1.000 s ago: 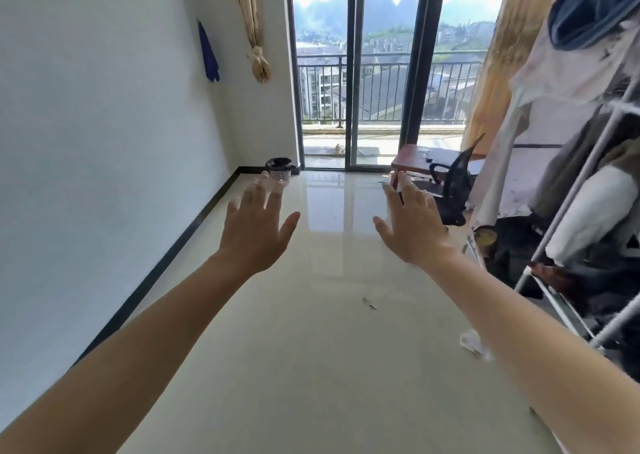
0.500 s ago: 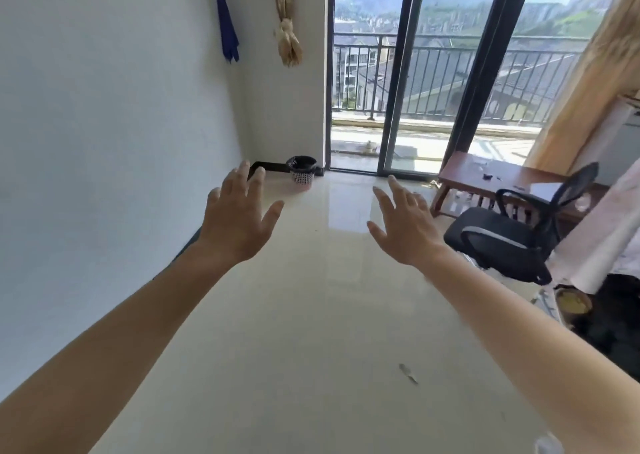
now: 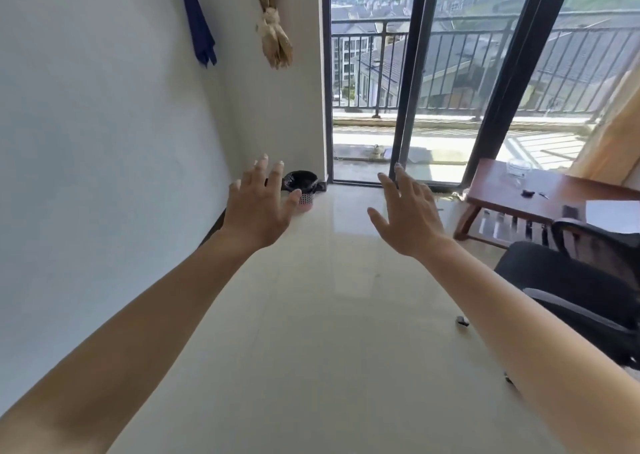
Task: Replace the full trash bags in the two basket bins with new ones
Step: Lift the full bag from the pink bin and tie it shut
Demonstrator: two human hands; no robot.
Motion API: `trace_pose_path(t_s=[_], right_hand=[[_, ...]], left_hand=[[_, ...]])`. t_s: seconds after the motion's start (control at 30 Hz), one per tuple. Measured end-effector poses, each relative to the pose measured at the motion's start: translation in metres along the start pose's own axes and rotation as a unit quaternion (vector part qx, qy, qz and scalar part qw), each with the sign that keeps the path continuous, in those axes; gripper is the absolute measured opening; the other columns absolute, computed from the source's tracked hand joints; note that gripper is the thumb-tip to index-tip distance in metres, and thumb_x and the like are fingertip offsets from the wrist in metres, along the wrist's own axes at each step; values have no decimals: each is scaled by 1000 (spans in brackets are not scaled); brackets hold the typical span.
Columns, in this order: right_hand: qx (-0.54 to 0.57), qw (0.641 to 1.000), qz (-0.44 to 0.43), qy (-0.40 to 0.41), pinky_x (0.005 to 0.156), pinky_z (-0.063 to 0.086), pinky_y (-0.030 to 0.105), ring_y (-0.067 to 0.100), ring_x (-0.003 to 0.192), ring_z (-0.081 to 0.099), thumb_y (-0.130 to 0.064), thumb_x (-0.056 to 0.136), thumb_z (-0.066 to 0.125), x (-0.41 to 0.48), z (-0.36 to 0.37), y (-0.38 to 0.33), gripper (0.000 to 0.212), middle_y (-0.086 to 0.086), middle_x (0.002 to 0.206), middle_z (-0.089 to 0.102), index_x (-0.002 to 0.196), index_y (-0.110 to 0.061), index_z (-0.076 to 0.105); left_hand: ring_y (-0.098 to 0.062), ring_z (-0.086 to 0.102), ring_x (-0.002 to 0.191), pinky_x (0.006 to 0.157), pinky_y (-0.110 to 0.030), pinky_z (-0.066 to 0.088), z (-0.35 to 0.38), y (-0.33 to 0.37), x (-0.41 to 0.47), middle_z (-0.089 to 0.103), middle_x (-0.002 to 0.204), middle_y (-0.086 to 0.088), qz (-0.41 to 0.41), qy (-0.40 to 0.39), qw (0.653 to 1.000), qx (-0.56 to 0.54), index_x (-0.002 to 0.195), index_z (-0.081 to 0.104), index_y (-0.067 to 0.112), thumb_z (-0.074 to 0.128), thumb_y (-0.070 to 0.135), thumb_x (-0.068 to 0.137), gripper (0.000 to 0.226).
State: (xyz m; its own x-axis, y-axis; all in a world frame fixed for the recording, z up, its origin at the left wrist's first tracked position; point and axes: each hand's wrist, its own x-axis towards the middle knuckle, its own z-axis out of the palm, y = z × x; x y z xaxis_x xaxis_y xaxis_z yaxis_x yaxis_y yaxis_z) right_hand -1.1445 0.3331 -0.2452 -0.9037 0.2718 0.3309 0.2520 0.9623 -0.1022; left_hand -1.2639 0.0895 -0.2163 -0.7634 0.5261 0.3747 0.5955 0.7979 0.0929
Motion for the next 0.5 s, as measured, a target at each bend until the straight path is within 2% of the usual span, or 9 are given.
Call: trace_pose_path(t_s=[0.1,0.23,0.37,0.5], right_hand=[[-5,1000,-8,-11,120,19,51,34,147,25,-51,98,44,95,27,17,71,18,162,15,155,-14,23],[15,999,7,-29,120,20,50,34,147,24,-52,98,43,216,65,20,71,17,162,15,155,-14,24],[-2,998,-34,-48,120,18,50,34,146,24,-52,98,42,326,123,17,71,17,162,15,155,-16,22],[-4,998,-38,-55,120,16,51,35,147,23,-51,98,43,447,184,15,71,17,164,12,155,-15,22]], left_hand=[[-31,18,147,113,-53,25,22,-23,86,16,161,-17,3,-9,1000,27,152,26,15,29,55,98,67],[-32,22,146,111,-53,29,52,-67,179,21,160,-18,-26,3,1000,17,151,31,16,26,57,98,67],[-32,27,144,109,-53,32,105,-118,269,25,158,-18,-39,4,999,19,149,36,16,18,61,91,76],[-34,31,142,105,-54,36,162,-172,376,29,156,-20,-47,8,999,15,147,39,14,30,56,95,67]])
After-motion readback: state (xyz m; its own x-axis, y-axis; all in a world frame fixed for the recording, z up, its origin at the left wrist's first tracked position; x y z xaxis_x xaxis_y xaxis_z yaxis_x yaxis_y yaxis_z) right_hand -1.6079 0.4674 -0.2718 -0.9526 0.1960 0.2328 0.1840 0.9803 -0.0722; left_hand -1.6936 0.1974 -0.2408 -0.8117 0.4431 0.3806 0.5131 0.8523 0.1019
